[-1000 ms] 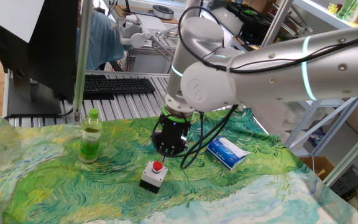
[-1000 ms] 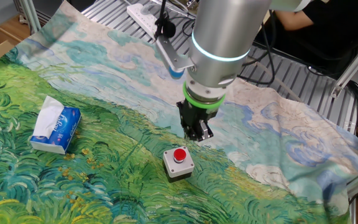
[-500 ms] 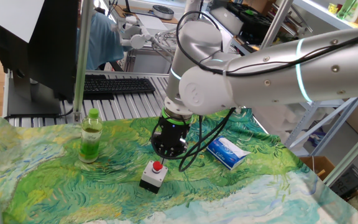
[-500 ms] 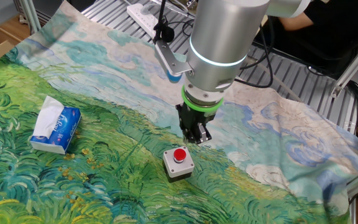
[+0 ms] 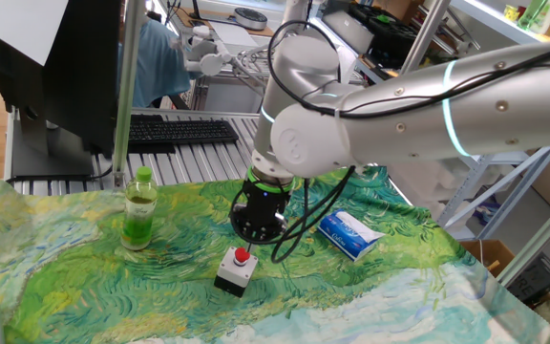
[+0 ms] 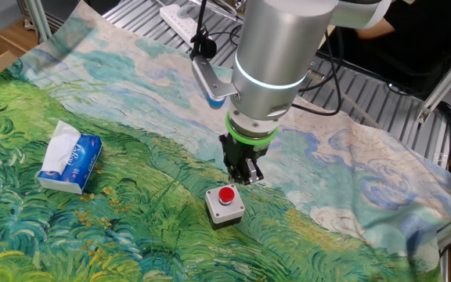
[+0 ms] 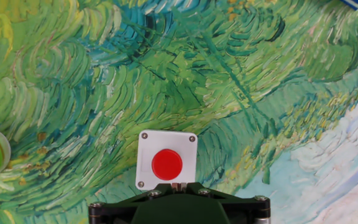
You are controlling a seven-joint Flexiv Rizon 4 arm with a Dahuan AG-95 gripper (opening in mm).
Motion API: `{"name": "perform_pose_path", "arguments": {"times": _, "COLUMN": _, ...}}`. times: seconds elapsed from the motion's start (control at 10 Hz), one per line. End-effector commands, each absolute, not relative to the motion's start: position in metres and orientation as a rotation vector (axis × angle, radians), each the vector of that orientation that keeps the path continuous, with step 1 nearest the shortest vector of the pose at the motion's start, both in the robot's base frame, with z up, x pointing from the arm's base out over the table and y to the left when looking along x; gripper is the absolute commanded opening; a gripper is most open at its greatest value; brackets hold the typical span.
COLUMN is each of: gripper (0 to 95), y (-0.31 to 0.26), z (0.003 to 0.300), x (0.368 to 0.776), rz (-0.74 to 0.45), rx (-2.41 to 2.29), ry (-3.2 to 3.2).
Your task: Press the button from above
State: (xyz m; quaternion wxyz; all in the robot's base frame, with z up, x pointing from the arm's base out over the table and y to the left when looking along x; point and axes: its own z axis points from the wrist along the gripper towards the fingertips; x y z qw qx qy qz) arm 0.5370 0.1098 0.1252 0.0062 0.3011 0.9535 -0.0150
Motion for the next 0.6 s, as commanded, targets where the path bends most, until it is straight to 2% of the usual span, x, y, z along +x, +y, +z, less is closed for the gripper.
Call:
{"name": "perform_pose_path", "arguments": {"times": 0.1, "gripper": 0.0, "y": 0.1093, "z": 0.1251, "x": 0.5413, "rz": -0.049, "rx": 0.948, "ry": 2.985}}
{"name": "perform_pose_path", "arguments": {"times": 0.6, "gripper": 0.0, "y": 0.1064, "z": 0.1206, "x": 0.5462, "rz": -0.045, "rx": 0.971, "ry": 2.978}}
